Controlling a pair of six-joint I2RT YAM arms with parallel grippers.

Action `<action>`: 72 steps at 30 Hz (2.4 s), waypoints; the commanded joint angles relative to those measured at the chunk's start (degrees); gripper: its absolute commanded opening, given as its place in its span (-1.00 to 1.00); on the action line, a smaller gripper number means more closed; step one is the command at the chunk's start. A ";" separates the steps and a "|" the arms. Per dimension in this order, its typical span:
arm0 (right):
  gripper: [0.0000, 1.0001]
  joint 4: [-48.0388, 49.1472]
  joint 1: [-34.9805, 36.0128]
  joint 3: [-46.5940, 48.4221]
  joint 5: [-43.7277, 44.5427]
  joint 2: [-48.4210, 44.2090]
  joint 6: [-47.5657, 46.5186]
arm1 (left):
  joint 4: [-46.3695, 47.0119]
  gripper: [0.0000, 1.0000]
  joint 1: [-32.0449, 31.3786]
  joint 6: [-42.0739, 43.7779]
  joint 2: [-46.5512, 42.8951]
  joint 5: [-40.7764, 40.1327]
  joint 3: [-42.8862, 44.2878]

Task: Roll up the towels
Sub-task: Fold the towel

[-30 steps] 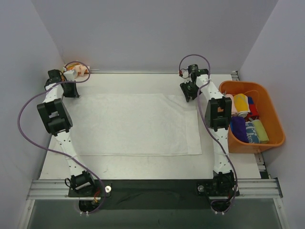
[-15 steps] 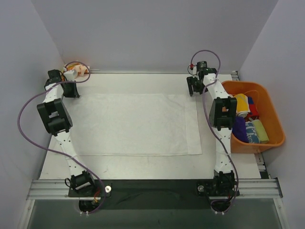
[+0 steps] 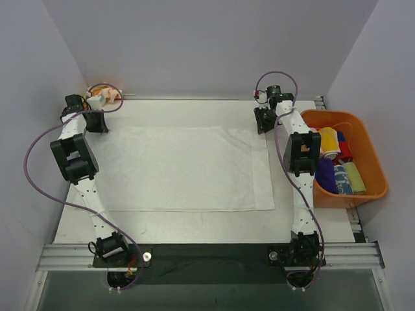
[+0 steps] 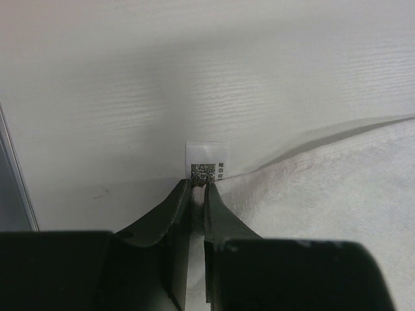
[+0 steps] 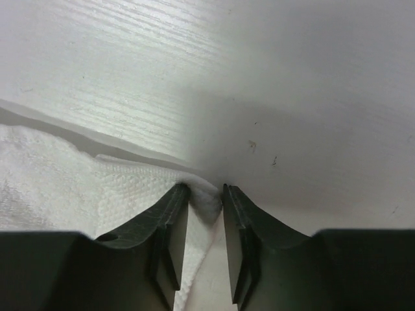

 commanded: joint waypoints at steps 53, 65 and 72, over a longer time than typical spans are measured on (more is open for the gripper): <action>-1.00 5.07 -0.44 -2.40 4.34 -17.48 -5.69 | -4.74 -1.00 4.51 -2.77 -7.29 13.14 8.17; -1.00 -1.17 -0.97 -21.58 -6.99 -29.45 -9.39 | -6.15 -1.00 9.17 10.85 -23.11 20.54 -17.30; -1.00 -2.22 -2.20 -32.13 -8.49 -33.75 -11.05 | -10.79 -1.00 12.24 21.29 -27.87 18.87 -28.04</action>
